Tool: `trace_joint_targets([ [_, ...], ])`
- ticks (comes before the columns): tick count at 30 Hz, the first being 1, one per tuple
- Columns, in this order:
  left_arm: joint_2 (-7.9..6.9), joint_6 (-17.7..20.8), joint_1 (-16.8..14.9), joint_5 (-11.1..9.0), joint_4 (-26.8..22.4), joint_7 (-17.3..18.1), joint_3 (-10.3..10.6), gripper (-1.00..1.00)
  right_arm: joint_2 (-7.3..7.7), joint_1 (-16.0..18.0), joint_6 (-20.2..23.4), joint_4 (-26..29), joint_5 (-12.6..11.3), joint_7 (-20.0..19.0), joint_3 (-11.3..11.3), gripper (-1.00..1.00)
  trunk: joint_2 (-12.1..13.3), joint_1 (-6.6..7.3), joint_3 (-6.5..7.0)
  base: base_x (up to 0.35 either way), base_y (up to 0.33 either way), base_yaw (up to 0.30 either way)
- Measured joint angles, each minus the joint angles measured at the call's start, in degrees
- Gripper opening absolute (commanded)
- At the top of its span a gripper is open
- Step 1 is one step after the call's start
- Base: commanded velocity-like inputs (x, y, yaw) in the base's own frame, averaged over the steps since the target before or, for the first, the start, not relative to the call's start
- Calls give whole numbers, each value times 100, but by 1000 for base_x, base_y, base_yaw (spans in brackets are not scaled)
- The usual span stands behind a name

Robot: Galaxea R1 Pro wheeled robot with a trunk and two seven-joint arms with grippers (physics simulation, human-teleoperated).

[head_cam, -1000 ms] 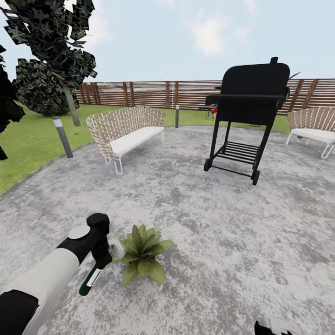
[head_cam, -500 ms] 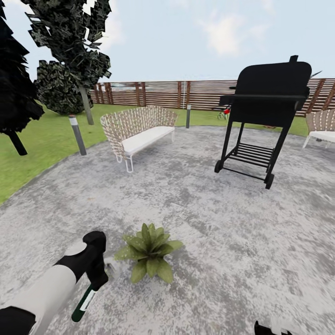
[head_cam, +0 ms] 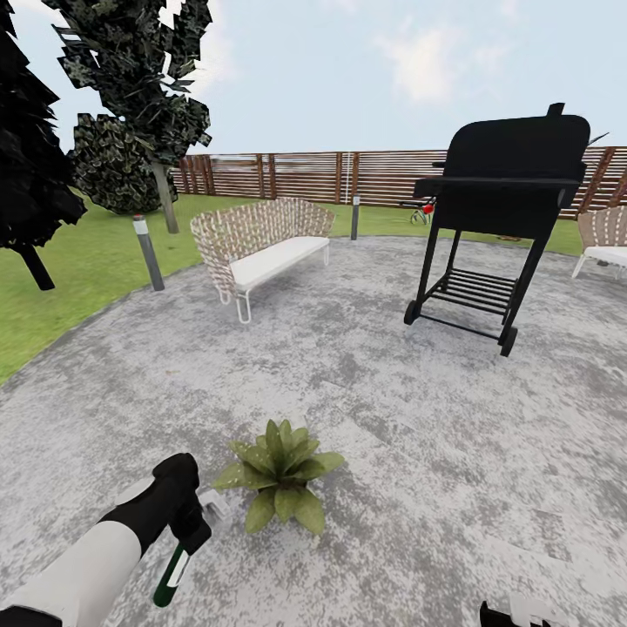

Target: Pick up the pesticide atomizer in the garden and spray insectifuge to fully cover both potted plants in the garden.

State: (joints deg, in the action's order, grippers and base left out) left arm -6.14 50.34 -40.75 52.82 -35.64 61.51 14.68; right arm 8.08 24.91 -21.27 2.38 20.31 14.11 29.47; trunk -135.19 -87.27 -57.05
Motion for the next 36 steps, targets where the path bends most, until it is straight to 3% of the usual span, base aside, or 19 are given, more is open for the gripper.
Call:
trace_joint_targets([
  [7,-23,1,66,-2,240,-19,3,-100,-17,0,-8,2,0,0,0,100,0,0,0,197,-117,213],
  [13,7,-9,270,-79,273,-509,-6,-100,-26,0,-2,0,0,-1,1,100,0,-2,0,15,-5,276],
  [17,13,-13,280,-494,206,-540,-29,-100,-27,0,1,0,0,-1,1,100,0,-2,0,1,0,178],
  [21,59,-20,281,-778,181,-550,-18,-100,-27,0,0,0,0,-1,0,100,0,-1,0,39,-42,28],
  [36,66,-34,282,-824,166,-573,-15,-100,-59,1,-11,15,-18,2,-1,100,0,-1,0,98,-240,83],
])
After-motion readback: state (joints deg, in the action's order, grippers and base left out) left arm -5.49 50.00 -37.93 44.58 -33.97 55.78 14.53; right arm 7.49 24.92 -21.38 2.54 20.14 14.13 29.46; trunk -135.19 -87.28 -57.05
